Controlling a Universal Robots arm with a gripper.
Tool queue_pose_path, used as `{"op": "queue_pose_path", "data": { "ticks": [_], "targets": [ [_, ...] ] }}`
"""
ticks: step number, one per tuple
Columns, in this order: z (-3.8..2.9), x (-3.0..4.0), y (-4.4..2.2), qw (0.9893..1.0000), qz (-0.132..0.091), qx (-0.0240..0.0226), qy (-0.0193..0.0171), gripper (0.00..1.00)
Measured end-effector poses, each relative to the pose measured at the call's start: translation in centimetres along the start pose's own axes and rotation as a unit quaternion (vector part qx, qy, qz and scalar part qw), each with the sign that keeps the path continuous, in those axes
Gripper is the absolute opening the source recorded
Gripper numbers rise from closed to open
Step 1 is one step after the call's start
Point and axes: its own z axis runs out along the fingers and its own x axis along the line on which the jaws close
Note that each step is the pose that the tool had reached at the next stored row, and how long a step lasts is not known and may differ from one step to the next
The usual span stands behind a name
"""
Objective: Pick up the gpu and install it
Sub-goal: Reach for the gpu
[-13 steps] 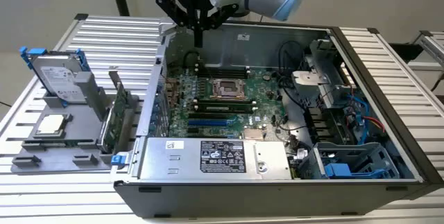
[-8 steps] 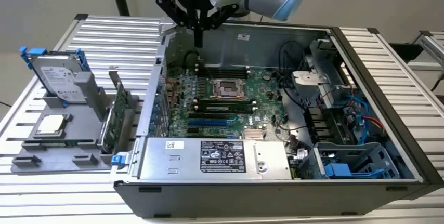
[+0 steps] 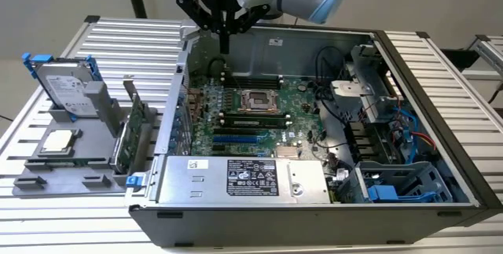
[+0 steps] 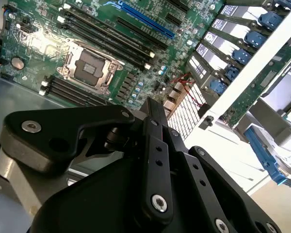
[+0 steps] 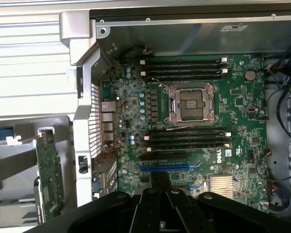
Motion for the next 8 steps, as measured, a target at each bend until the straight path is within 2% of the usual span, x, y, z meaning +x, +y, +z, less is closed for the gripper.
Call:
{"op": "queue_pose_path", "data": {
  "ticks": [8],
  "targets": [
    [-0.01, 0.51, -0.04, 1.0000, 0.000, 0.0000, 0.0000, 0.00]
  ]
}}
